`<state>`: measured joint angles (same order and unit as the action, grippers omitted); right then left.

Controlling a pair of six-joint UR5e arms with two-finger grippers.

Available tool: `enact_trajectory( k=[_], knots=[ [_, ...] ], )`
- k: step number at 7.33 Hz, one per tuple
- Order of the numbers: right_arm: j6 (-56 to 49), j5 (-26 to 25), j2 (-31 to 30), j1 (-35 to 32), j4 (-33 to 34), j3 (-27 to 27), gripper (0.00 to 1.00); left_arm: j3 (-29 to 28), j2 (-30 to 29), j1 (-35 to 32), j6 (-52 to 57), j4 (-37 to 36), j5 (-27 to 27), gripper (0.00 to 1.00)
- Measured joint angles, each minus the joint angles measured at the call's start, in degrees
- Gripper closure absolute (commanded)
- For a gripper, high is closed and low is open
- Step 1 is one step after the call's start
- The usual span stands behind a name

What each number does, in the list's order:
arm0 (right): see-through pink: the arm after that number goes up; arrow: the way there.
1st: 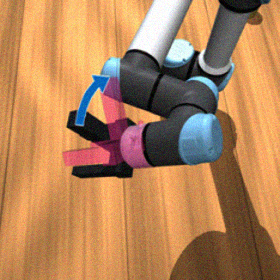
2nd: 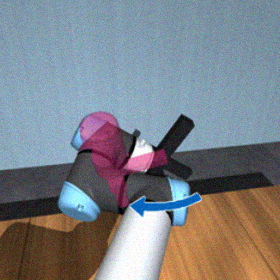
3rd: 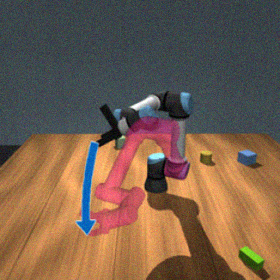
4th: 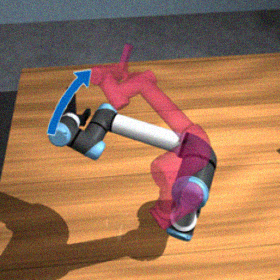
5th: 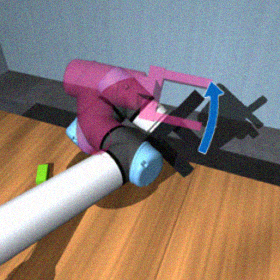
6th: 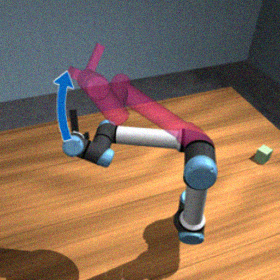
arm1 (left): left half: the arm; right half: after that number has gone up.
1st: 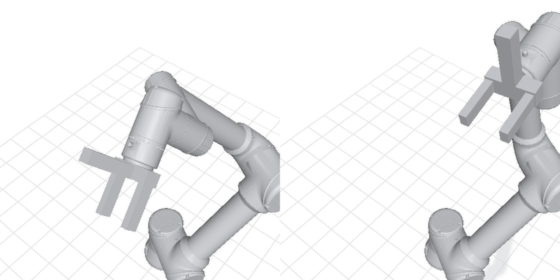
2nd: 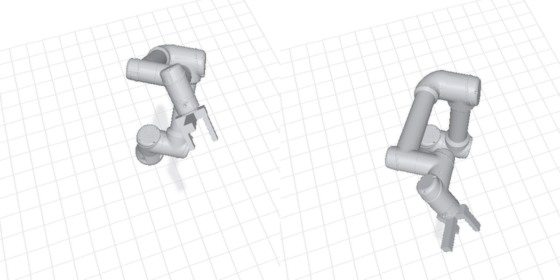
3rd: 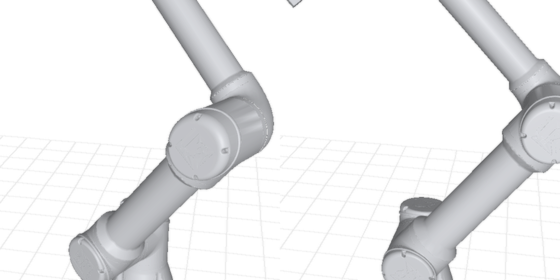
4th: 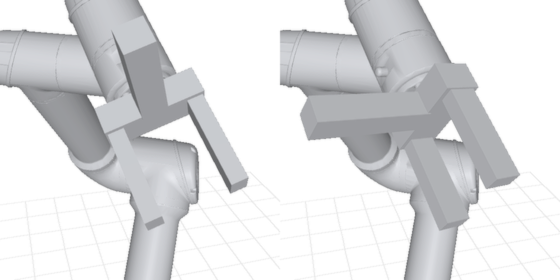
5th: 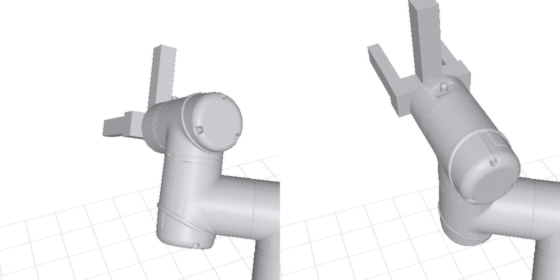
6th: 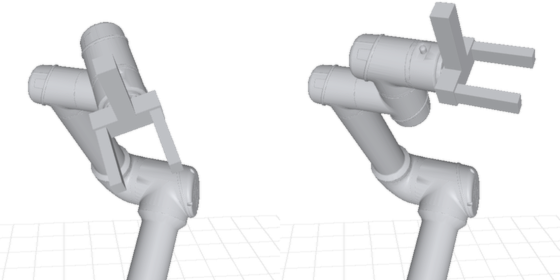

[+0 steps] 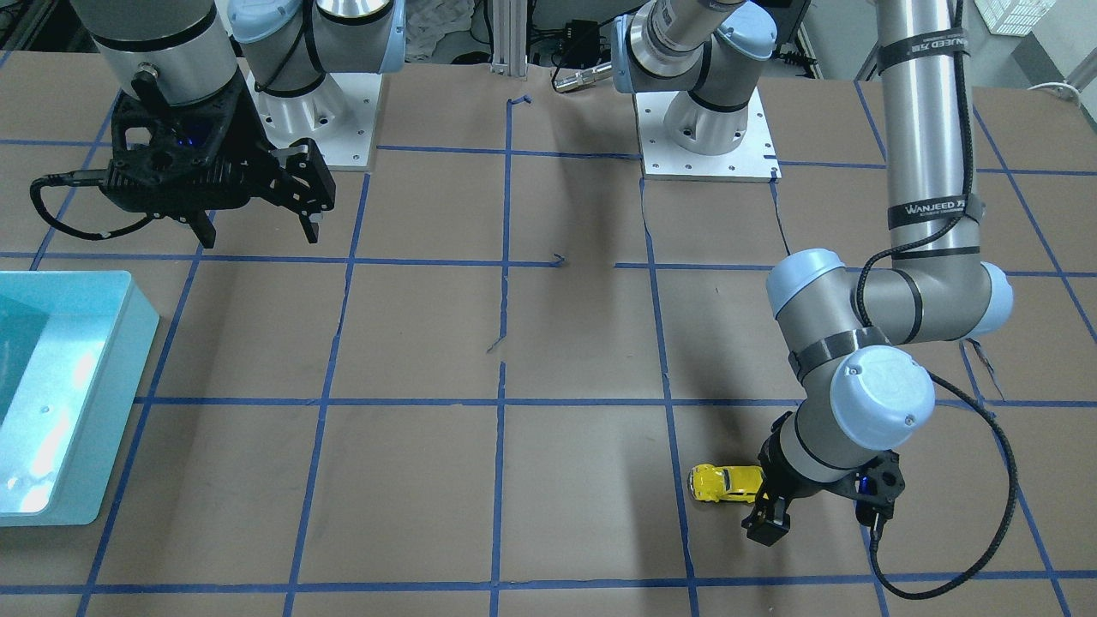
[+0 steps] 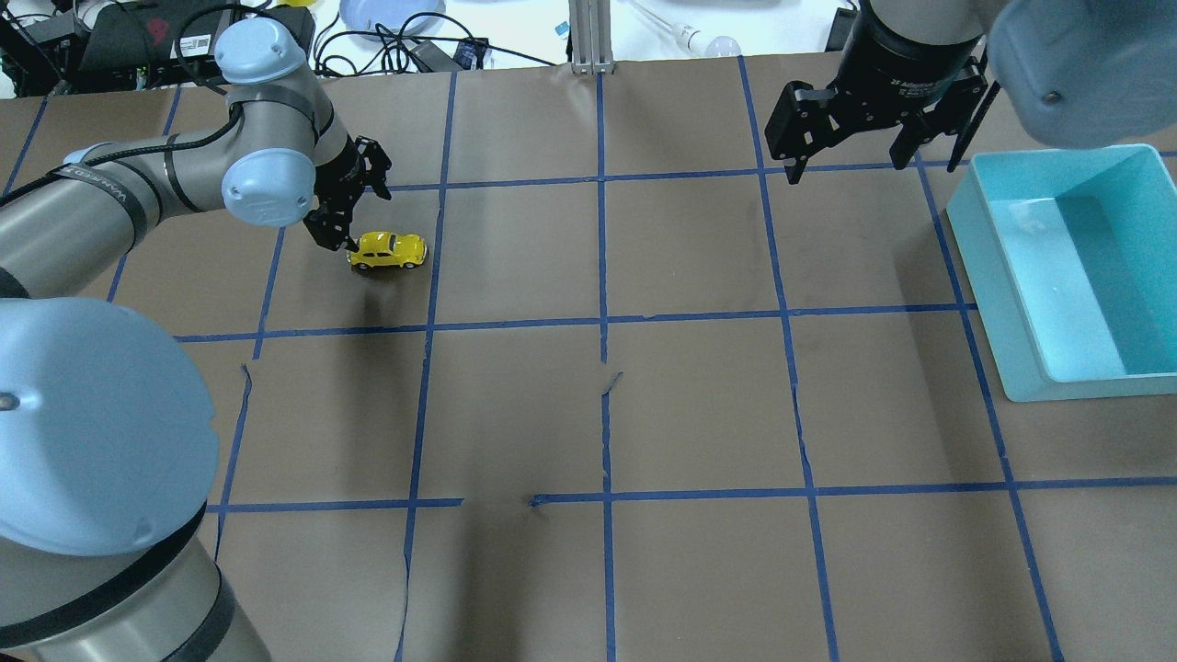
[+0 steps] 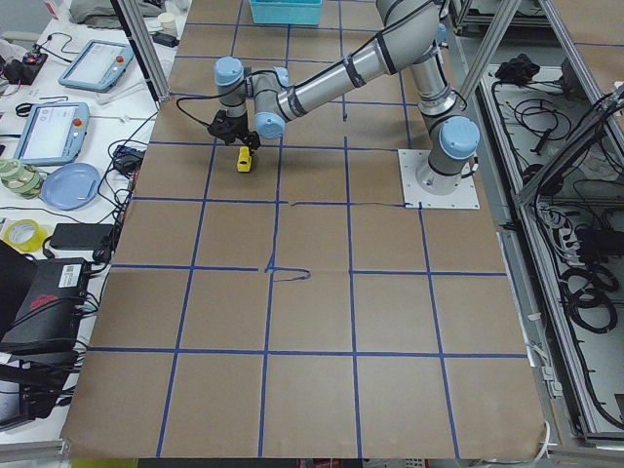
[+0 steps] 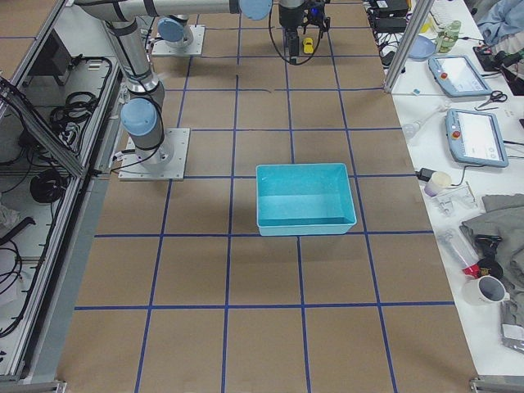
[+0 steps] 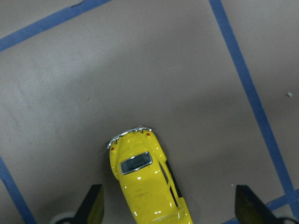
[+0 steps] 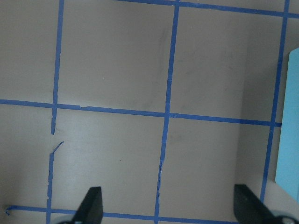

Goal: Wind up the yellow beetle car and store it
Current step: 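Close the left gripper around the yellow car's body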

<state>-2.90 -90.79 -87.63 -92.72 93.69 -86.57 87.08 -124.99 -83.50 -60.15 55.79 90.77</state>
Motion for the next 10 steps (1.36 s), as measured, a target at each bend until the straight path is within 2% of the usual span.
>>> enact_trajectory(
  k=[3,4,5,6,8,10],
  knots=[
    [0.0,0.0,0.0,0.0,0.0,-0.1,0.00,0.2,-0.7,0.0,-3.5,0.3,0.0,0.00],
    [0.0,-0.2,0.0,0.0,0.1,-0.3,0.00,0.4,-0.8,0.0,-4.8,0.5,-0.3,0.05],
    [0.0,-0.3,0.0,0.0,0.1,-0.3,0.00,0.5,-0.8,0.0,-6.1,0.6,-0.5,0.24],
    [0.0,-0.3,0.0,0.0,0.2,-0.4,0.00,0.7,-0.8,0.0,-7.6,0.8,-0.5,0.61],
    [0.0,-0.4,0.0,0.0,0.3,-0.4,0.00,0.9,-0.8,0.0,-9.2,1.0,-0.4,1.00],
    [0.0,-0.4,0.0,-0.1,0.3,-0.5,0.00,0.6,-0.7,0.0,-9.5,2.4,-0.5,1.00]
  ],
)
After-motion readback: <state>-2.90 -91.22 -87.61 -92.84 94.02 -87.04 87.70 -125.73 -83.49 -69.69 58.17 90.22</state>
